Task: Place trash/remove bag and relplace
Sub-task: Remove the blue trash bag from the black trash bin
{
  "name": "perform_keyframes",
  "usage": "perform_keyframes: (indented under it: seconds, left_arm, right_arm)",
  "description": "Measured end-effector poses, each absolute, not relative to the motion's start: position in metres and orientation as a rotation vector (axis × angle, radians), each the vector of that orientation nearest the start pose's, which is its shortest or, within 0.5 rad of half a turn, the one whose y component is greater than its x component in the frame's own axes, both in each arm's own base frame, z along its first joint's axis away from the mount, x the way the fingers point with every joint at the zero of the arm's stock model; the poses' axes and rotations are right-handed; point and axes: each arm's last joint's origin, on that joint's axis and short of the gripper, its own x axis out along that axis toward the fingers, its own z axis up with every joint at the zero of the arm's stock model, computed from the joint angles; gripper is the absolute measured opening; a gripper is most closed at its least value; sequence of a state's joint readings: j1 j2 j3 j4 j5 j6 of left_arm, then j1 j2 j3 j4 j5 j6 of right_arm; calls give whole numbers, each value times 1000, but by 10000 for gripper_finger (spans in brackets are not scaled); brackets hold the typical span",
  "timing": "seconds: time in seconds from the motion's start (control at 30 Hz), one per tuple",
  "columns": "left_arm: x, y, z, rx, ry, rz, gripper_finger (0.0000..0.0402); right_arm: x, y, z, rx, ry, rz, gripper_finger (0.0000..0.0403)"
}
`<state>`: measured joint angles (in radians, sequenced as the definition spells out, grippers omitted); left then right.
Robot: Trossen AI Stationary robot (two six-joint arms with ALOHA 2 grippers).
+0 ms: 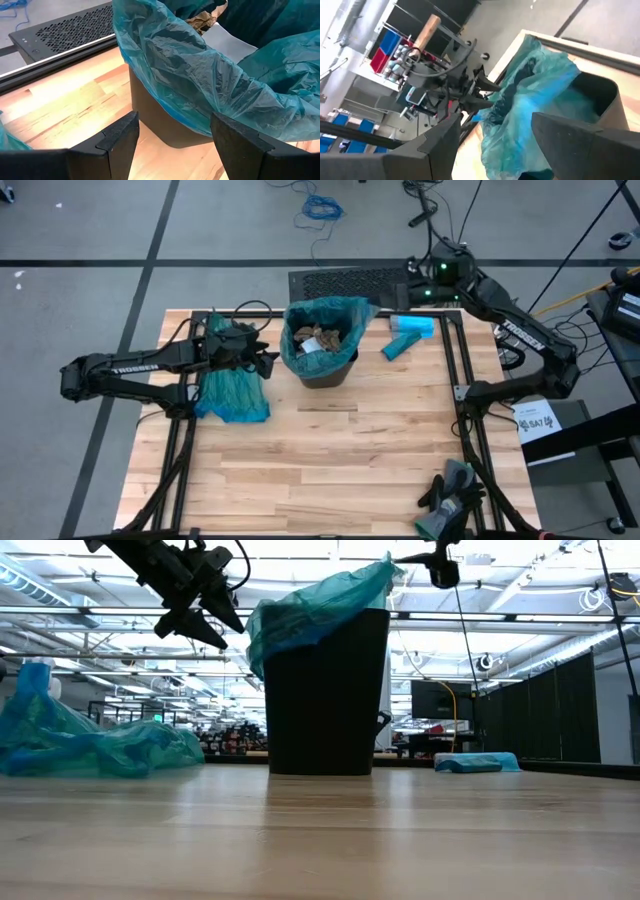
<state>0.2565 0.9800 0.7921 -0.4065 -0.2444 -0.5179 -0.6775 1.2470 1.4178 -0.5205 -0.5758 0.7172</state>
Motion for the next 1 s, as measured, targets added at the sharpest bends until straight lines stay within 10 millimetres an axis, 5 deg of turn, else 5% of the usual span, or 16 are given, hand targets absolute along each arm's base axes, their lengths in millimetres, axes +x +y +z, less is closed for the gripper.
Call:
perform_keyframes:
  seconds: [0.37,0.7,1.0]
  left_arm:
    - [196,58,282,-501,458,631,244]
    - [181,68,269,-696,573,761,244]
    - [190,88,246,-788,459,587,244]
  right_arm:
    - [198,-141,422,892,279,-235,238]
    - [187,-139,404,884,454,-371,238]
    - [187,-138,405,879,450,-366,238]
